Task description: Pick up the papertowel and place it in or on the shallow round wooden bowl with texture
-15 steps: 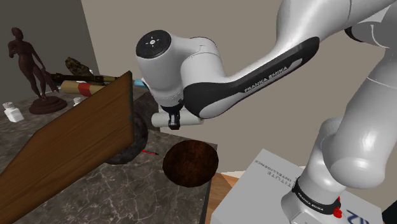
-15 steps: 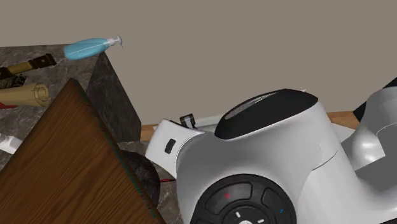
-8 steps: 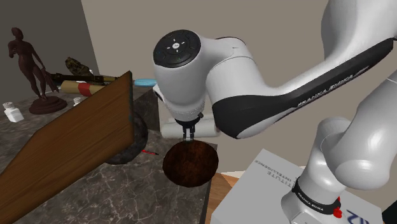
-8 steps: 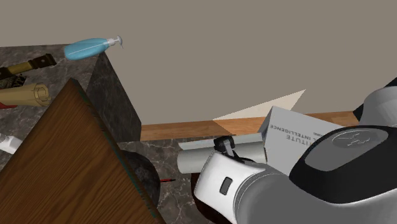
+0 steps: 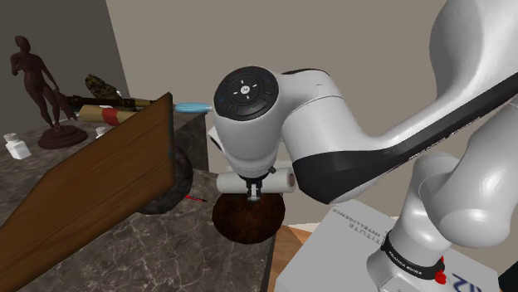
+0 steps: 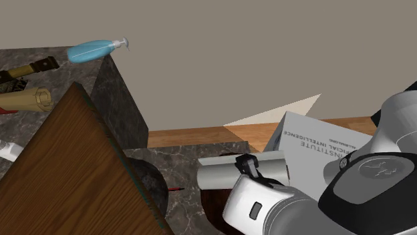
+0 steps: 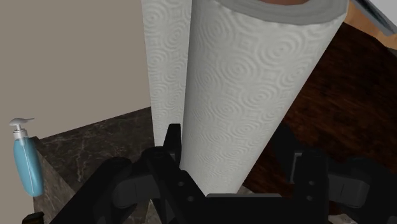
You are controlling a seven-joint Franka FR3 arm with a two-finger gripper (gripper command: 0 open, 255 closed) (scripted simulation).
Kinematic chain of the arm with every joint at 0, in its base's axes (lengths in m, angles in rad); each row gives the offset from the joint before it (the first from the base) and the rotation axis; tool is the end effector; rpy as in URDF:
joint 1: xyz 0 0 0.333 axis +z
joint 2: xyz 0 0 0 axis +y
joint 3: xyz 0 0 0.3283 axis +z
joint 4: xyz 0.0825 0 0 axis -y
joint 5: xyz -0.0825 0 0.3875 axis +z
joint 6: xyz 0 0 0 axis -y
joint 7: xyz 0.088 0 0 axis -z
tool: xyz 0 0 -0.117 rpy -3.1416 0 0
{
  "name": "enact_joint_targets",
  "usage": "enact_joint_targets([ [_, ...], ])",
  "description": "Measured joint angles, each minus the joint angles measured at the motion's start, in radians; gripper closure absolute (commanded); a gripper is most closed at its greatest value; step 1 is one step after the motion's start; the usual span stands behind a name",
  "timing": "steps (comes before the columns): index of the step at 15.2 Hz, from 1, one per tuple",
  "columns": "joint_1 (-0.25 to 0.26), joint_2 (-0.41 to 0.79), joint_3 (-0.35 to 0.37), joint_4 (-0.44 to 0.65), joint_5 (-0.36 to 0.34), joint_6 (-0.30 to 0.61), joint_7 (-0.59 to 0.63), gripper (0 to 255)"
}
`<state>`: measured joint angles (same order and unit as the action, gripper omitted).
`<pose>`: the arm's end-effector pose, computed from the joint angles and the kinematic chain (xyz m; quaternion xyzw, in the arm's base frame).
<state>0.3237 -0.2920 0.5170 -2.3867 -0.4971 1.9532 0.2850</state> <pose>0.3171 0.3055 0.4168 0.8854 0.3530 0.0713 0.2939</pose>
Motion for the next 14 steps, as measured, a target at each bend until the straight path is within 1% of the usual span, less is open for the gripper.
enact_joint_targets([
  [9,-0.016,0.076,0.021,-0.055,-0.061,0.091,0.098,255],
  [14,-0.016,0.081,0.023,-0.061,-0.07,0.101,0.113,255],
])
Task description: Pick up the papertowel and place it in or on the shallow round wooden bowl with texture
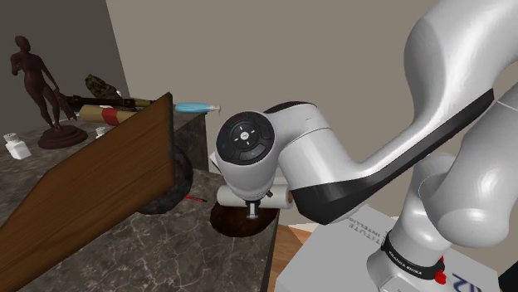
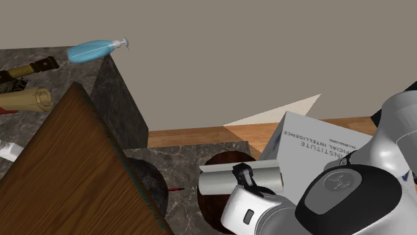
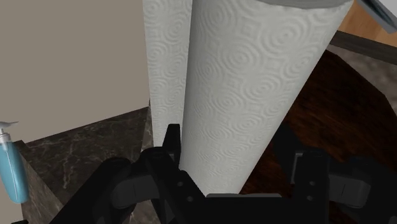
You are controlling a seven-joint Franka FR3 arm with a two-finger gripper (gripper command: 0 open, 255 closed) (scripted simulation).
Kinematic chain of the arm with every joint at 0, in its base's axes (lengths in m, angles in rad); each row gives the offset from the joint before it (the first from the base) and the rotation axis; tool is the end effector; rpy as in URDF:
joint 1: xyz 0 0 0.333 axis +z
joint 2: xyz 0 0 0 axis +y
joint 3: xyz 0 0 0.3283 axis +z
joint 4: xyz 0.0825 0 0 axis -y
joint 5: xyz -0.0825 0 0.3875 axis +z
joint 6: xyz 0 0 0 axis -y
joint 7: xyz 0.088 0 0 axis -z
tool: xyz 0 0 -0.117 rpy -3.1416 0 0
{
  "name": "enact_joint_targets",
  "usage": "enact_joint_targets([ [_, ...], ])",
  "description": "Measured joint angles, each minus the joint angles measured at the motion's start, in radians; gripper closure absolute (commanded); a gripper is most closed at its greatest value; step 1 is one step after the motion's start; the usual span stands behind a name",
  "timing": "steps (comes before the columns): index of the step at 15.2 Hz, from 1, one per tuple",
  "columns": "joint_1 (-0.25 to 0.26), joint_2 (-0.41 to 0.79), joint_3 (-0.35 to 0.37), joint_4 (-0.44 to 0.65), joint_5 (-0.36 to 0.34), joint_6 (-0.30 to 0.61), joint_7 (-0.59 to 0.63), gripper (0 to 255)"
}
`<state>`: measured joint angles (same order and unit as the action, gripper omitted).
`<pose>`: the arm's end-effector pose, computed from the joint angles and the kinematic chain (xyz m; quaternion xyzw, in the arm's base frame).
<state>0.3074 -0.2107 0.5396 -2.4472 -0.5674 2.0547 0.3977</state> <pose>0.3174 0.3065 0.3642 0.8855 0.3514 0.0751 0.2946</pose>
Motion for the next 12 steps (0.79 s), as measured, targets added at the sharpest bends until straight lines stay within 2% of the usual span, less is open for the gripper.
enact_joint_targets([
  [1,0.0,0.0,0.0,0.001,0.0,-0.001,-0.001,255],
  [2,0.0,0.0,-0.001,0.0,0.0,0.0,-0.001,0],
  [8,0.0,0.005,-0.001,-0.004,0.001,0.003,-0.001,0],
  [12,0.026,-0.025,0.017,0.06,0.054,-0.086,-0.033,0],
])
